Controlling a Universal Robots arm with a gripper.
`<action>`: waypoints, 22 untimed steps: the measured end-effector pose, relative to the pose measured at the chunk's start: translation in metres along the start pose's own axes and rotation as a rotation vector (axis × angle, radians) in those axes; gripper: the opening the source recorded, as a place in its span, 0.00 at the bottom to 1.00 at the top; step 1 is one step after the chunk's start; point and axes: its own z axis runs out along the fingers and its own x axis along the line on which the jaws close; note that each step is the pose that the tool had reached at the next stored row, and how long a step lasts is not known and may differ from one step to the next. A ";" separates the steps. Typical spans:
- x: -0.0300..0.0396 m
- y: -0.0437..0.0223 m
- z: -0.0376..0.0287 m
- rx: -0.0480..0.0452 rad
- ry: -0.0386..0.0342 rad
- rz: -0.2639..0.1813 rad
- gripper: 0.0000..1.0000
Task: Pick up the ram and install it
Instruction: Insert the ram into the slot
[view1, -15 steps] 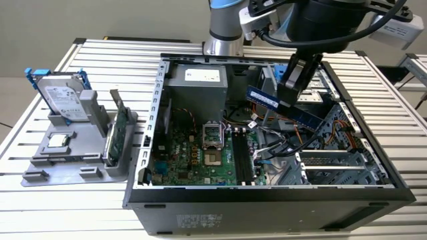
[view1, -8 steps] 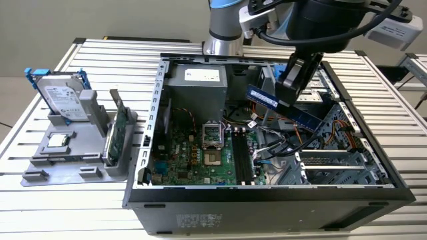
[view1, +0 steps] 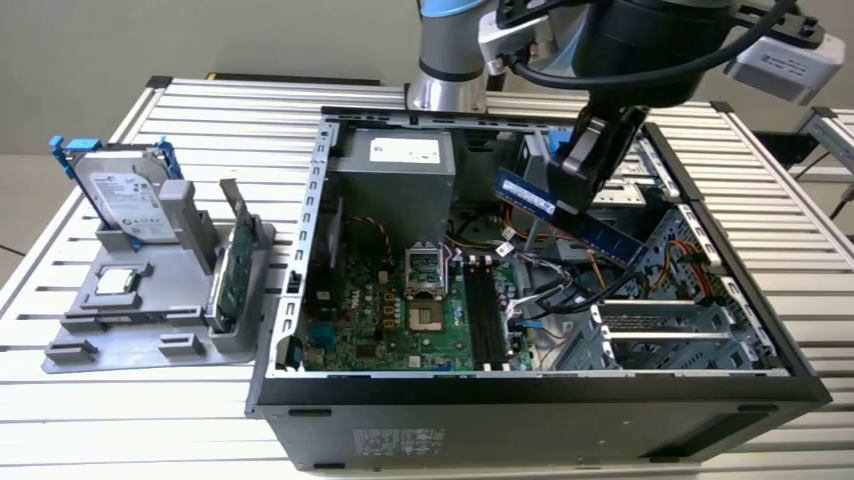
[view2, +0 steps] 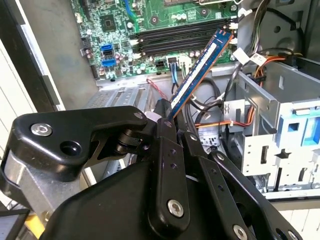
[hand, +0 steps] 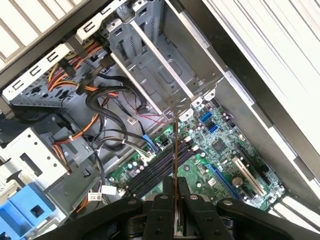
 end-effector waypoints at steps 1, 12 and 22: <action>0.0000 0.0000 0.0001 0.0006 -0.0001 0.008 0.00; 0.0001 0.0000 0.0010 0.0193 0.0164 0.064 0.00; 0.0001 0.0000 0.0011 0.0326 0.0295 0.106 0.00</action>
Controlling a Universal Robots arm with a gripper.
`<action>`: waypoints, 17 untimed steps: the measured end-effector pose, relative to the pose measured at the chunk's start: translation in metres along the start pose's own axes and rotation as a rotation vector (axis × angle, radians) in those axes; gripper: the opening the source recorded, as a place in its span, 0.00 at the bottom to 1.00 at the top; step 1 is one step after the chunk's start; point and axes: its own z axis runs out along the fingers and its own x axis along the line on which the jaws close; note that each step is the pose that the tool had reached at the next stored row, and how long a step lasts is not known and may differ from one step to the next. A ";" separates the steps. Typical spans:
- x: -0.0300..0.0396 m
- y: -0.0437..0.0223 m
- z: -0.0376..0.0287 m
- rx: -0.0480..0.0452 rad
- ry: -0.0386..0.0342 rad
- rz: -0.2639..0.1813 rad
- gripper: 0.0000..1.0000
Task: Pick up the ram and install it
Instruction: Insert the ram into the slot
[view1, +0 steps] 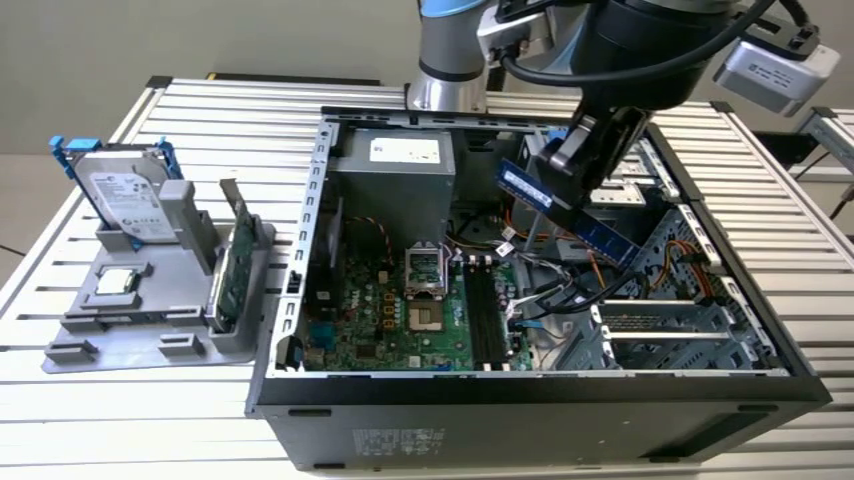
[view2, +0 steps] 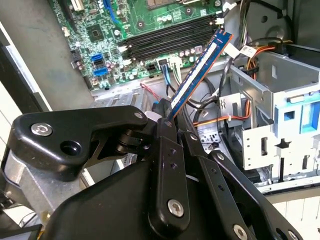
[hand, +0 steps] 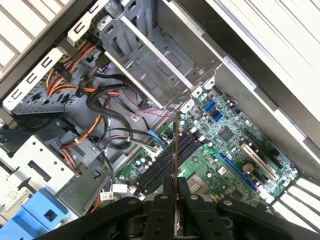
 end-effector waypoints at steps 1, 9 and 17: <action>0.0000 0.0000 0.0000 0.0003 0.0001 0.008 0.00; 0.0000 0.0000 0.0000 0.0016 0.0007 0.048 0.00; 0.0001 0.0001 0.0000 0.0033 0.0009 0.101 0.00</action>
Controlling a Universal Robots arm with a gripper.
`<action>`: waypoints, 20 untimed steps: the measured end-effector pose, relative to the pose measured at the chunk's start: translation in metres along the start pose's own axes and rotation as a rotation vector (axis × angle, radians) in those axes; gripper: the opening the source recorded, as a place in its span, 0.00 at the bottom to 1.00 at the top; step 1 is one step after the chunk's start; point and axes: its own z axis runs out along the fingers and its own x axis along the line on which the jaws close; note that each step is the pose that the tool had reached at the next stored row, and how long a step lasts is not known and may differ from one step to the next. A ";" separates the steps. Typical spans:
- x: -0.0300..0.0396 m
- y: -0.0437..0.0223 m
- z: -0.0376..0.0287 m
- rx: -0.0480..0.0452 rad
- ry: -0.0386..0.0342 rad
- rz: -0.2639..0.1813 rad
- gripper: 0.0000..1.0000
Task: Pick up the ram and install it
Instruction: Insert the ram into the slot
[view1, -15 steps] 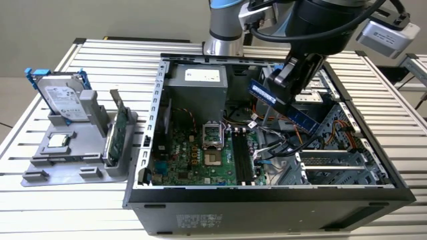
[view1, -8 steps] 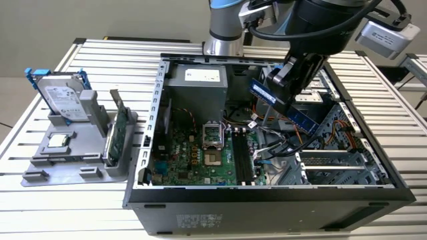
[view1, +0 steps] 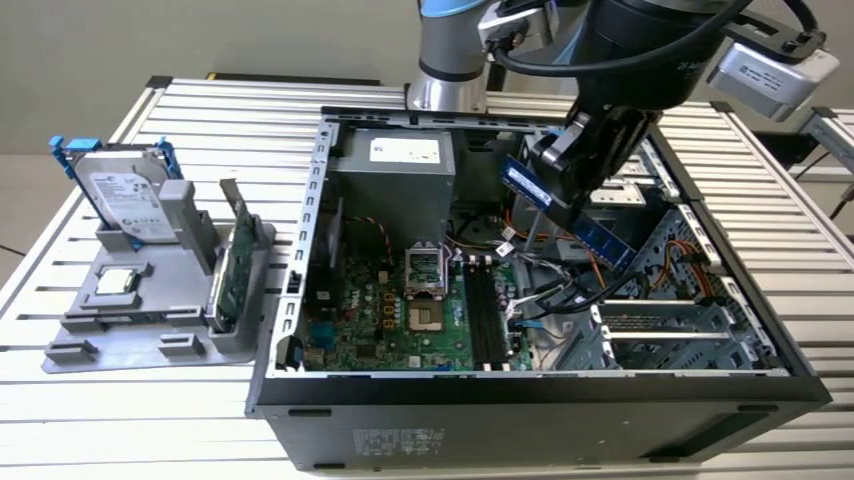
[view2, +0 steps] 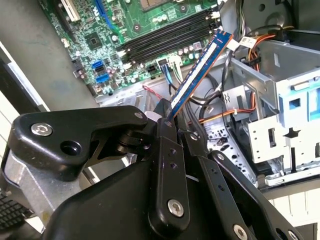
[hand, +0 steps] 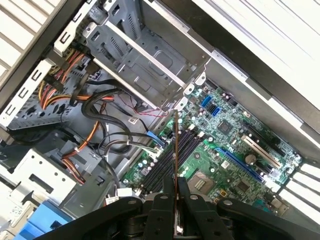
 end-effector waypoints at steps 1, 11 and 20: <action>0.0000 0.0000 0.0000 0.0002 0.0000 0.005 0.00; 0.0001 0.0000 0.0000 0.0023 0.0000 0.062 0.00; 0.0001 0.0000 0.0000 0.0047 0.0002 0.134 0.00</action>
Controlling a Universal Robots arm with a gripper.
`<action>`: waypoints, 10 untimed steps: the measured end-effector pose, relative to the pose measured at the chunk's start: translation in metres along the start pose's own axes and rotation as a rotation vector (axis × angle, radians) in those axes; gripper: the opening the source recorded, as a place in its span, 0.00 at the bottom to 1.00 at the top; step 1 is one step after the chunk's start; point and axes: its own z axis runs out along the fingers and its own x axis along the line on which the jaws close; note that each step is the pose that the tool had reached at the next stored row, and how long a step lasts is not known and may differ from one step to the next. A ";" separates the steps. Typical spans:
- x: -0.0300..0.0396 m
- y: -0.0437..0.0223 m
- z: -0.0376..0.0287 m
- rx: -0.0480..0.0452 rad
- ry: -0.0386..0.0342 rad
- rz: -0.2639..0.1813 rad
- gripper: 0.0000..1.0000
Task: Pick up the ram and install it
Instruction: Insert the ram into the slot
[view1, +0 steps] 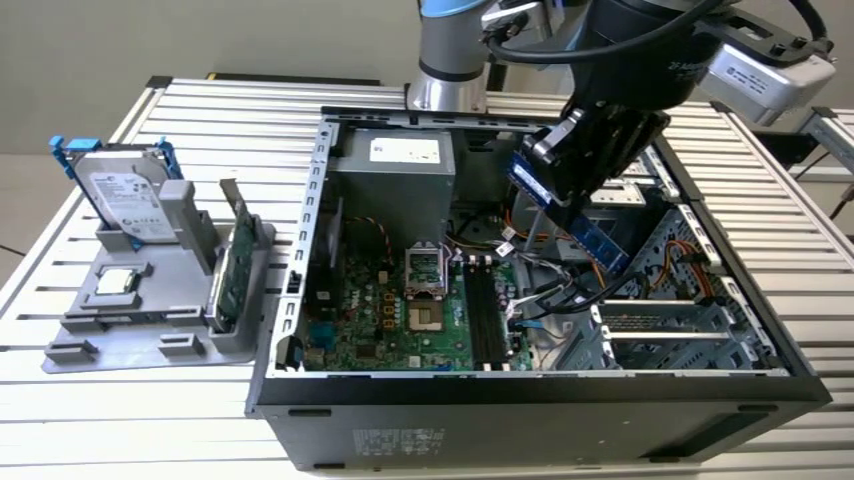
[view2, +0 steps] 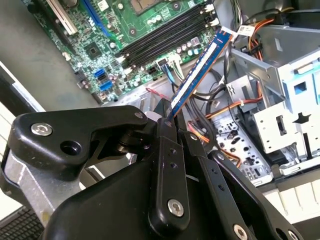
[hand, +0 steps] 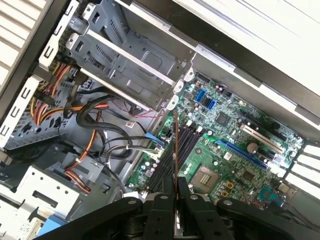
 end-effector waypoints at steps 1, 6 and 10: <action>0.0000 0.0000 0.0000 0.0003 0.0000 0.008 0.00; 0.0000 0.0000 -0.0003 0.0014 -0.0001 0.036 0.00; 0.0000 0.0000 -0.0004 0.0022 -0.0001 0.057 0.00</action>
